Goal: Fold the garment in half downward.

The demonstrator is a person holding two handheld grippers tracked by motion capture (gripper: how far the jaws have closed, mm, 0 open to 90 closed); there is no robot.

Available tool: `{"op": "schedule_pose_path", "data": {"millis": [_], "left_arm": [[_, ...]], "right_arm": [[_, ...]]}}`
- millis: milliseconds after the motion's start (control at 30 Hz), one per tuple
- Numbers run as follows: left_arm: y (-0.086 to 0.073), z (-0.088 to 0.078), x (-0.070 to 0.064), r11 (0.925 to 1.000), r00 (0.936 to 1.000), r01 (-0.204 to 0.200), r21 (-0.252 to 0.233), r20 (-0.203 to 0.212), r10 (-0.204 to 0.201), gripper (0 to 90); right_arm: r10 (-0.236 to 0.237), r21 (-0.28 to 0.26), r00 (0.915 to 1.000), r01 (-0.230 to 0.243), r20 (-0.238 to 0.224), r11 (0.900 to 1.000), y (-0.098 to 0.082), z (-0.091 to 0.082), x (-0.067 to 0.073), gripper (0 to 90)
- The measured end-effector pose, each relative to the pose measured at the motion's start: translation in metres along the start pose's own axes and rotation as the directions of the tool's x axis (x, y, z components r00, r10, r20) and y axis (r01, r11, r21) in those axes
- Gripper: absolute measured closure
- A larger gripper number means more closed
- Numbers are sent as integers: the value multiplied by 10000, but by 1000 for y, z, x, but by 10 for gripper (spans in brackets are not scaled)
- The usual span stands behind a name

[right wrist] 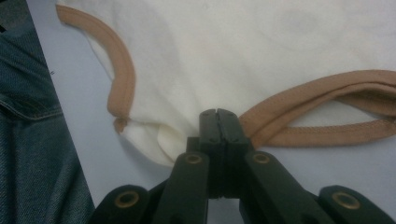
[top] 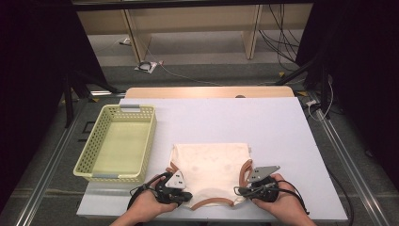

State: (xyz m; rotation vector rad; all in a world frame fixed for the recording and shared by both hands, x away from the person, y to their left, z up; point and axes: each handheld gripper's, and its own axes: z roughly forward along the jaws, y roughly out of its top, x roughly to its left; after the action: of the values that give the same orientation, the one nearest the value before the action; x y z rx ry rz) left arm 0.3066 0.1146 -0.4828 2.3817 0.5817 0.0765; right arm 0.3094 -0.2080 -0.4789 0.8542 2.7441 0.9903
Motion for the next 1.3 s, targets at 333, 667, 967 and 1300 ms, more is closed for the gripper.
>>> {"op": "schedule_pose_path", "data": {"millis": [333, 667, 967, 1300], "left_arm": [[-7, 0, 1, 9982, 9999, -13, -594, -115, 6, 835], [-7, -6, 6, 9756, 9986, 98, -2195, -489, -211, 581], [-7, -10, 8, 9699, 9919, 634, -2350, -927, -873, 260], [-7, -11, 9, 9655, 9900, 743, -2496, -979, -1015, 160]], "right_arm": [[322, -71, 9991, -324, -293, 9994, -3, -1, -1, 863], [1000, -1561, 9947, -950, 249, 9832, -4, -8, -13, 647], [1183, -2221, 9916, -1039, 522, 9695, -2, -9, -19, 480], [1361, -2304, 9871, -1136, 838, 9664, -2, -9, -20, 397]]}}
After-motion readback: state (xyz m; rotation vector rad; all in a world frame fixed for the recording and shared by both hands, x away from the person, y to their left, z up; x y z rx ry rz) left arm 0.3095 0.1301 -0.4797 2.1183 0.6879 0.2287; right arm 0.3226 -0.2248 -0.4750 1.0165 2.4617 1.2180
